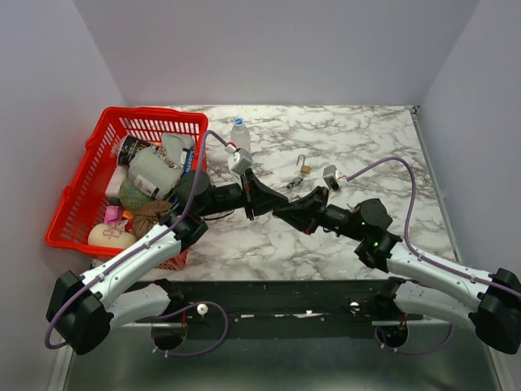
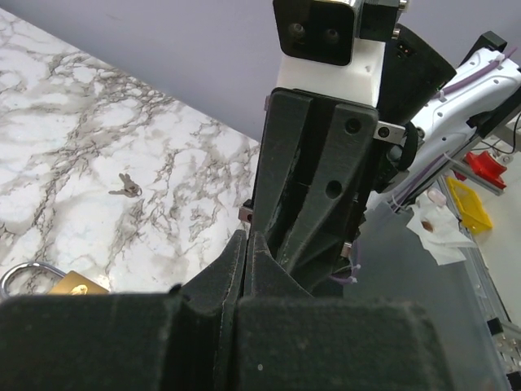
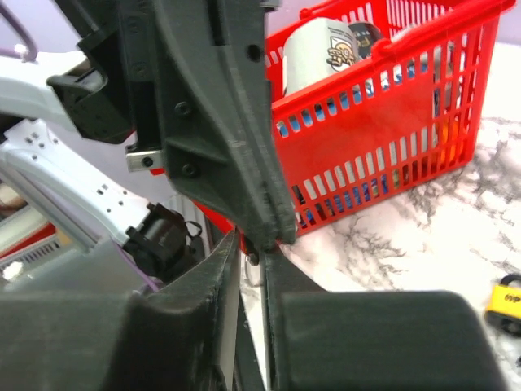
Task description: Unlock with the key
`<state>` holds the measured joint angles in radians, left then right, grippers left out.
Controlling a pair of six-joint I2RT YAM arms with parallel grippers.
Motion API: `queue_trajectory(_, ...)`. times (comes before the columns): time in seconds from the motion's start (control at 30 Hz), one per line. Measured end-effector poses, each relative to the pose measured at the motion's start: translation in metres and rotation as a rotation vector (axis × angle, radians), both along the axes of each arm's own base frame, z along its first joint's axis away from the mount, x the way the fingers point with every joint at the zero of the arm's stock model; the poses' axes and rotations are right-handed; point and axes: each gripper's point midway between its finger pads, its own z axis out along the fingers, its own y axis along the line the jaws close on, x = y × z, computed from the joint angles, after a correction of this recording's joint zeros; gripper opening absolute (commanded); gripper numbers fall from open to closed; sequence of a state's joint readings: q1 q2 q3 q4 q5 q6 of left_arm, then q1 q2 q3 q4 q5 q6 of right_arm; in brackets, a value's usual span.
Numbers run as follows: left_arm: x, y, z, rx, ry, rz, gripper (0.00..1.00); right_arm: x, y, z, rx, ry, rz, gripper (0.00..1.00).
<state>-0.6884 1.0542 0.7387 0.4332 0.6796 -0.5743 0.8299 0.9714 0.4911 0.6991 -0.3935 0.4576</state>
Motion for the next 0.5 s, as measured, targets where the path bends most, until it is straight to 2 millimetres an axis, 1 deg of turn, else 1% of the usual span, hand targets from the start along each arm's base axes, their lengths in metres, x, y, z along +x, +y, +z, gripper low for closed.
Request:
queue_trajectory(0.03, 0.000, 0.000, 0.000, 0.000, -0.001, -0.001, 0.00, 0.000, 0.001, -0.001, 0.001, 0.004, 0.001, 0.04)
queue_trajectory(0.07, -0.001, 0.000, 0.000, 0.000, -0.001, -0.003, 0.00, 0.001, 0.001, -0.001, 0.003, 0.006, 0.002, 0.01)
queue_trajectory(0.17, -0.001, 0.000, 0.001, -0.003, -0.011, -0.008, 0.00, 0.001, 0.001, 0.000, 0.010, 0.017, 0.004, 0.01)
queue_trajectory(0.2, -0.001, 0.000, 0.002, -0.004, -0.017, -0.007, 0.03, 0.000, 0.001, 0.001, 0.012, 0.017, 0.004, 0.01)
queue_trajectory(0.23, -0.001, 0.001, 0.002, -0.003, -0.019, -0.007, 0.28, 0.001, 0.001, 0.001, 0.013, 0.018, 0.003, 0.01)
queue_trajectory(0.27, -0.001, 0.001, 0.001, -0.001, -0.024, -0.006, 0.41, 0.001, 0.001, 0.001, 0.014, 0.020, 0.000, 0.01)
queue_trajectory(0.3, -0.001, 0.001, 0.000, 0.007, -0.035, -0.003, 0.51, 0.002, 0.001, 0.000, 0.013, 0.023, -0.005, 0.01)
queue_trajectory(0.33, 0.001, 0.002, -0.001, 0.013, -0.035, 0.009, 0.67, 0.003, 0.001, 0.000, 0.014, 0.027, -0.009, 0.01)
queue_trajectory(0.43, 0.010, 0.006, -0.005, 0.047, -0.063, 0.071, 0.88, 0.003, 0.000, -0.001, 0.017, 0.034, -0.020, 0.01)
queue_trajectory(0.5, 0.013, 0.010, -0.006, 0.065, -0.082, 0.100, 0.92, 0.005, -0.002, -0.004, 0.015, 0.047, -0.036, 0.01)
